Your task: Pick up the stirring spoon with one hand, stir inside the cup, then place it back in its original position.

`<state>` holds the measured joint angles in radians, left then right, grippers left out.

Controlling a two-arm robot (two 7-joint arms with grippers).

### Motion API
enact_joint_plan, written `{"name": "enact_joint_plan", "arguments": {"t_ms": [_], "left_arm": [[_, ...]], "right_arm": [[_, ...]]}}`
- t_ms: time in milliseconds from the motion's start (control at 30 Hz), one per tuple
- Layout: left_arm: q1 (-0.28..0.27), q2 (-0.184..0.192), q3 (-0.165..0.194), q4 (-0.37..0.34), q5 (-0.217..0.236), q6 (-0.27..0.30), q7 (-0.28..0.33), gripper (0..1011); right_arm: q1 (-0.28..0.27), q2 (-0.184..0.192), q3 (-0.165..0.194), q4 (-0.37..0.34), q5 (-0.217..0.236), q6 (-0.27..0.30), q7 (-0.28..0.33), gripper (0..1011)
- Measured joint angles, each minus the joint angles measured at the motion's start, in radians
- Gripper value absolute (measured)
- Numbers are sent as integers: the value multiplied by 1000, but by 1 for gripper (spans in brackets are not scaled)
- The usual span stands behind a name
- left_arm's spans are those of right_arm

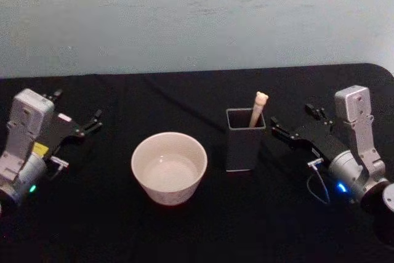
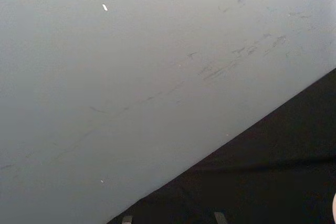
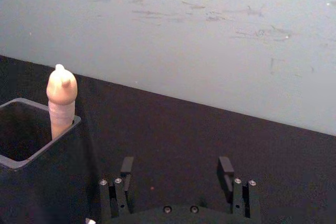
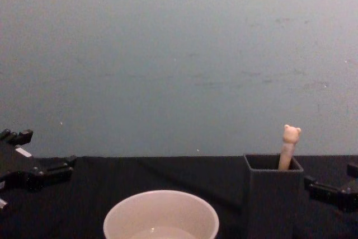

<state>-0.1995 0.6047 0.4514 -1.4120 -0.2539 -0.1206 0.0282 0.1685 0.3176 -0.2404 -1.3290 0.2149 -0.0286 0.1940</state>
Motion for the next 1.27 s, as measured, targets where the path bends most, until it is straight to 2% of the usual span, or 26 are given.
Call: {"name": "enact_joint_plan", "arguments": {"t_ms": [1267], "left_arm": [[0, 0, 0, 0, 0, 0, 0, 1002]], "right_arm": [[0, 0, 0, -1, 1, -1, -1, 1002]]}}
